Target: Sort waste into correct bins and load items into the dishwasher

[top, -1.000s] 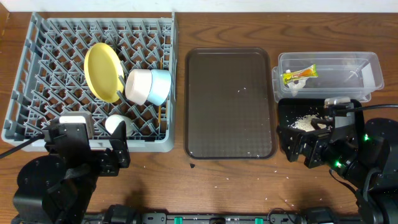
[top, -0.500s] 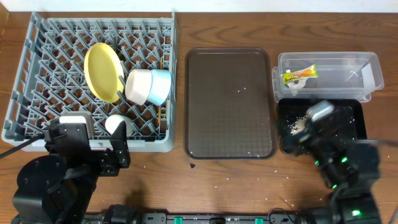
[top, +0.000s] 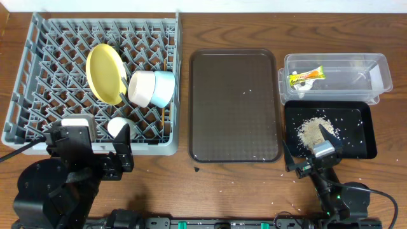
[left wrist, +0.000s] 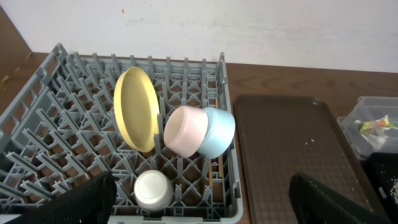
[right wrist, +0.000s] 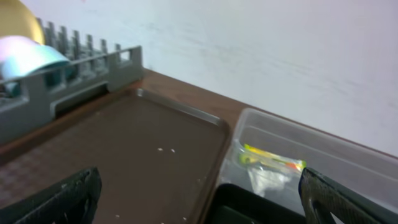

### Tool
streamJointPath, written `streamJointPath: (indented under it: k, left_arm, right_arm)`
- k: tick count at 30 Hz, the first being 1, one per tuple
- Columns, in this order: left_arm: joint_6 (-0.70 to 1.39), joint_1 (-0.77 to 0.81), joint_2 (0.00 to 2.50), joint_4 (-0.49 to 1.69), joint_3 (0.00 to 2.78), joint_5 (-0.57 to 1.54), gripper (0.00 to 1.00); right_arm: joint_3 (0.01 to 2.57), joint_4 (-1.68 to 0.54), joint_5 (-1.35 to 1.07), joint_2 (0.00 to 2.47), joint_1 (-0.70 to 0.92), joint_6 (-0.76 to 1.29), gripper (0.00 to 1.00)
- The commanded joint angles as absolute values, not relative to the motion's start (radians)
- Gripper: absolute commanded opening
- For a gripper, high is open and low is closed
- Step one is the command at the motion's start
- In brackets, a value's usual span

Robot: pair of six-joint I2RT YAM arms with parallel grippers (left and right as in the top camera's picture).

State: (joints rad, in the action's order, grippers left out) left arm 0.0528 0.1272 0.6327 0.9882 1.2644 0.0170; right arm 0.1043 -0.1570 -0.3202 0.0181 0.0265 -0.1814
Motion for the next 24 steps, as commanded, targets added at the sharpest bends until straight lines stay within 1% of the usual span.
streamJointPath:
  k: [1, 4, 10, 14, 24]
  left_arm:
    - [0.058, 0.129, 0.632, 0.988, 1.275, 0.019, 0.90]
    - [0.058, 0.129, 0.632, 0.988, 1.275, 0.019, 0.90]
    - [0.058, 0.129, 0.632, 0.988, 1.275, 0.019, 0.90]
    - [0.058, 0.129, 0.632, 0.988, 1.275, 0.019, 0.90]
    - [0.058, 0.129, 0.632, 0.988, 1.275, 0.019, 0.90]
  right_arm:
    - [0.060, -0.098, -0.290, 0.005, 0.012, -0.181, 0.99]
    - [0.005, -0.003, -0.274, 0.005, 0.012, -0.182, 0.99]
    - [0.006, -0.004, -0.262, 0.005, 0.011, -0.192, 0.99]
    - [0.006, -0.053, -0.262, 0.005, 0.012, -0.192, 0.99]
    - [0.006, -0.051, -0.262, 0.007, 0.012, -0.192, 0.99]
